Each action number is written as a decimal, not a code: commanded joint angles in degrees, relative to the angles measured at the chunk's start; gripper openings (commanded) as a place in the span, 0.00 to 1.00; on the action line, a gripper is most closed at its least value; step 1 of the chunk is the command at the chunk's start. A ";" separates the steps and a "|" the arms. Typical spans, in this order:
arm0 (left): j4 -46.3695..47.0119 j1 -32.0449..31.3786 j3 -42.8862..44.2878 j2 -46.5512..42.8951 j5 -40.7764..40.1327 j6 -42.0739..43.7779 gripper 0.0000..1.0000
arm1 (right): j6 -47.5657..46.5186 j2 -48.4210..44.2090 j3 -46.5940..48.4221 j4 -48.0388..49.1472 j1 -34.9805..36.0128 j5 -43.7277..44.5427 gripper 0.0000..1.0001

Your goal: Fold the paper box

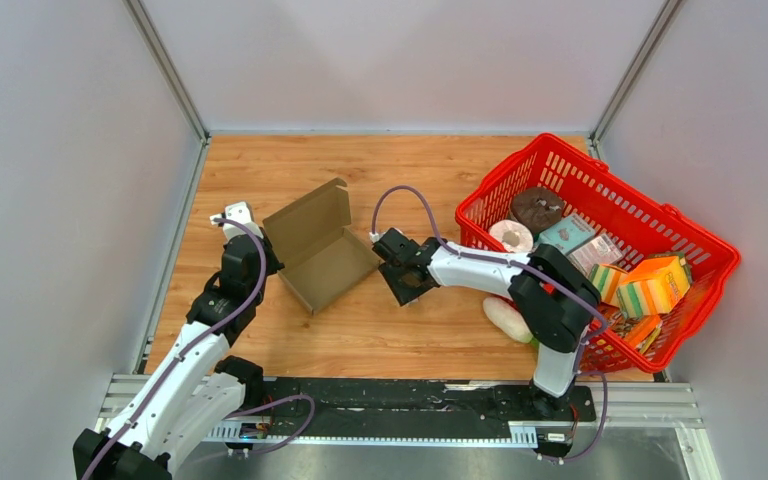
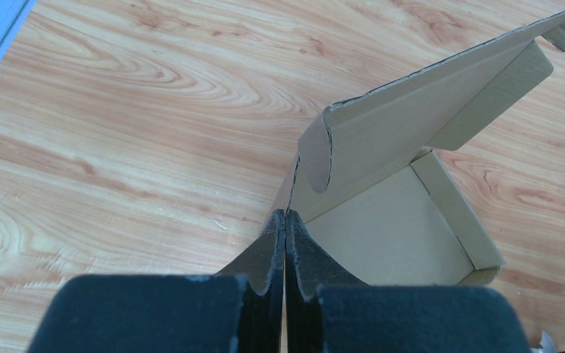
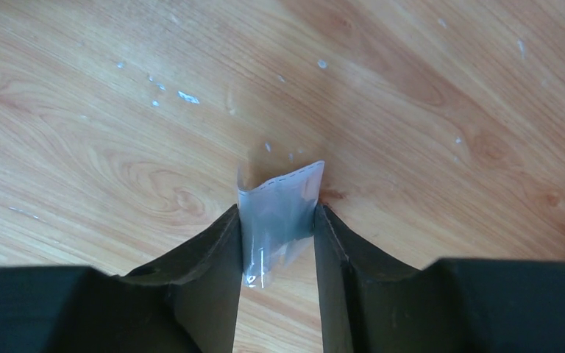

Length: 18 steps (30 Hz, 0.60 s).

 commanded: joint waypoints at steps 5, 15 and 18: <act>1.45 0.39 -0.30 -0.38 -0.21 -0.39 0.00 | 0.12 -7.18 -1.81 2.77 0.09 2.27 0.38; 1.62 0.39 -0.22 -0.12 0.05 -0.22 0.00 | 0.03 -6.76 9.69 0.41 0.61 -1.24 0.38; 1.62 0.39 -0.30 -0.12 0.14 -0.31 0.00 | 0.47 -4.21 15.13 0.58 1.14 -3.08 0.37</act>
